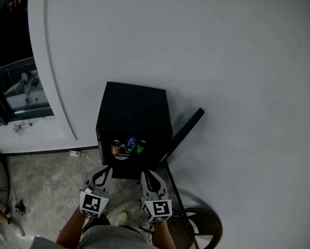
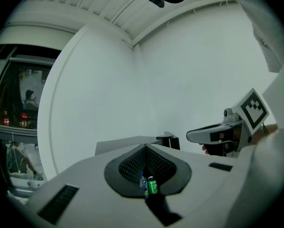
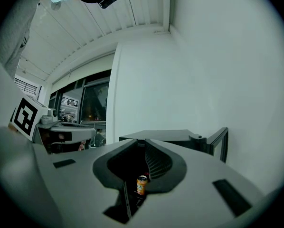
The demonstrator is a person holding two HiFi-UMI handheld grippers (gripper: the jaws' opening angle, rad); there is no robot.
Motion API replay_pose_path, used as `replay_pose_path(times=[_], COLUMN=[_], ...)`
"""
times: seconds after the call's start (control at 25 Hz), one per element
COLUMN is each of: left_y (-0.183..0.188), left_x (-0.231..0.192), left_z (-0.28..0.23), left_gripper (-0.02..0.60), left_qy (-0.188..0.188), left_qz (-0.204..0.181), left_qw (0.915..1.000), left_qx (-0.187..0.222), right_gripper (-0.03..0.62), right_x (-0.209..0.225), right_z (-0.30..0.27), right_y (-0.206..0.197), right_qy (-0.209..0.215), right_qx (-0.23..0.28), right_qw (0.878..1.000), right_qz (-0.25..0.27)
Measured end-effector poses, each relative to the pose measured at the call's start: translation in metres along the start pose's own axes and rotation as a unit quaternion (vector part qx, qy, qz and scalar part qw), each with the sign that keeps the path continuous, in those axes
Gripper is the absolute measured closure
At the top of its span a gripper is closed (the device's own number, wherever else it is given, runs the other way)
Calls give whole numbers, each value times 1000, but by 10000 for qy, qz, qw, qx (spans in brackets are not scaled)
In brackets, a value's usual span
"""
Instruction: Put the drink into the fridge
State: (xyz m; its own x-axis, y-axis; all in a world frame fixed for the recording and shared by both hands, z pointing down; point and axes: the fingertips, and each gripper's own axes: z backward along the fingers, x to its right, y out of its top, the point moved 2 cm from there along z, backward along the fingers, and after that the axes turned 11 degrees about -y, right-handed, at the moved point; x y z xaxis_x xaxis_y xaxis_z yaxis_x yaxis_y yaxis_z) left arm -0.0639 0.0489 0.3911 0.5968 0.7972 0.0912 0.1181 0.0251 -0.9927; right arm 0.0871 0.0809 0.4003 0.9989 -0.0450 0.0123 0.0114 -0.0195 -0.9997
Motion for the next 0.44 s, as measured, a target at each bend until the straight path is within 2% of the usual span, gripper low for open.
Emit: replay_pose_path(times=[0.44], left_y=[4], left_x=[2], left_z=[0], left_gripper=[577], left_qy=[-10], left_qz=[24], left_qw=[10000], left_qx=[-13], right_gripper=[531], right_x=[3], right_z=[3], right_y=[-1], right_qy=[-72], right_qx=[-23], right_qw=[9999], right_qz=[67])
